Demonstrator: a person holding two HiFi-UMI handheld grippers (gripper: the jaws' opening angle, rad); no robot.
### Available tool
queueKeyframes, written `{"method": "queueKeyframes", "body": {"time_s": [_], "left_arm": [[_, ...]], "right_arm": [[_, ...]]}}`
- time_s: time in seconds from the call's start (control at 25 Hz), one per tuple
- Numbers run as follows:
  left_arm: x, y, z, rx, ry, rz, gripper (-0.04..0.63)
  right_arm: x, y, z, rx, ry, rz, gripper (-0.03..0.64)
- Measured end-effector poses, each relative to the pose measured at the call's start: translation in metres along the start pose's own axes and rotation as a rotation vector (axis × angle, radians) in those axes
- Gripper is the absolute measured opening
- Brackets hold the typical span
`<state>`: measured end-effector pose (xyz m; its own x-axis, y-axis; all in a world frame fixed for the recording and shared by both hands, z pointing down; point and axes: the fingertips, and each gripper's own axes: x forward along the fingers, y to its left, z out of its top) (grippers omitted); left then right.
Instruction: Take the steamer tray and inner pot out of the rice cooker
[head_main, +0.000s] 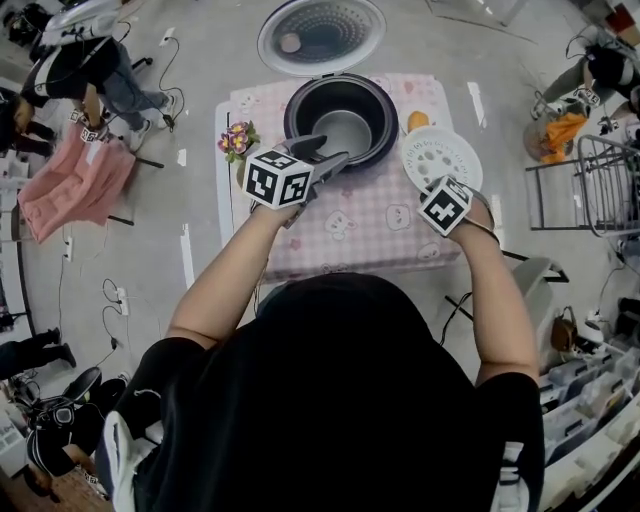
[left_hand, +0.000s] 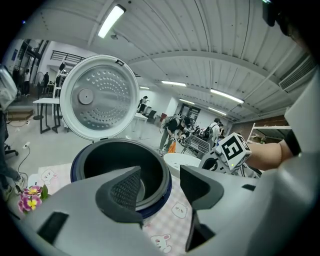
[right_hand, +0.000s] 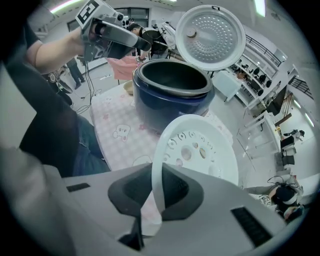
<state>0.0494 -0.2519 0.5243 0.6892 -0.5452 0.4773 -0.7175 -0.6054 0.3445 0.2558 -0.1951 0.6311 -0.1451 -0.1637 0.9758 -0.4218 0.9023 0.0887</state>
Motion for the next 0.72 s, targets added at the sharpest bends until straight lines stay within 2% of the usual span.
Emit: {"method": "queueKeyframes", "body": {"time_s": [0.32,0.72], "left_arm": [[0.006,0.001,-0.010,-0.014,0.017,0.019,0.258],[0.011,0.010,-0.015,-0.028,0.031,0.041,0.258]], "right_arm": [[0.050,0.004,-0.031,0.047,0.023,0.045,0.040],[0.098,0.009,-0.043,0.072,0.010,0.066,0.040]]}}
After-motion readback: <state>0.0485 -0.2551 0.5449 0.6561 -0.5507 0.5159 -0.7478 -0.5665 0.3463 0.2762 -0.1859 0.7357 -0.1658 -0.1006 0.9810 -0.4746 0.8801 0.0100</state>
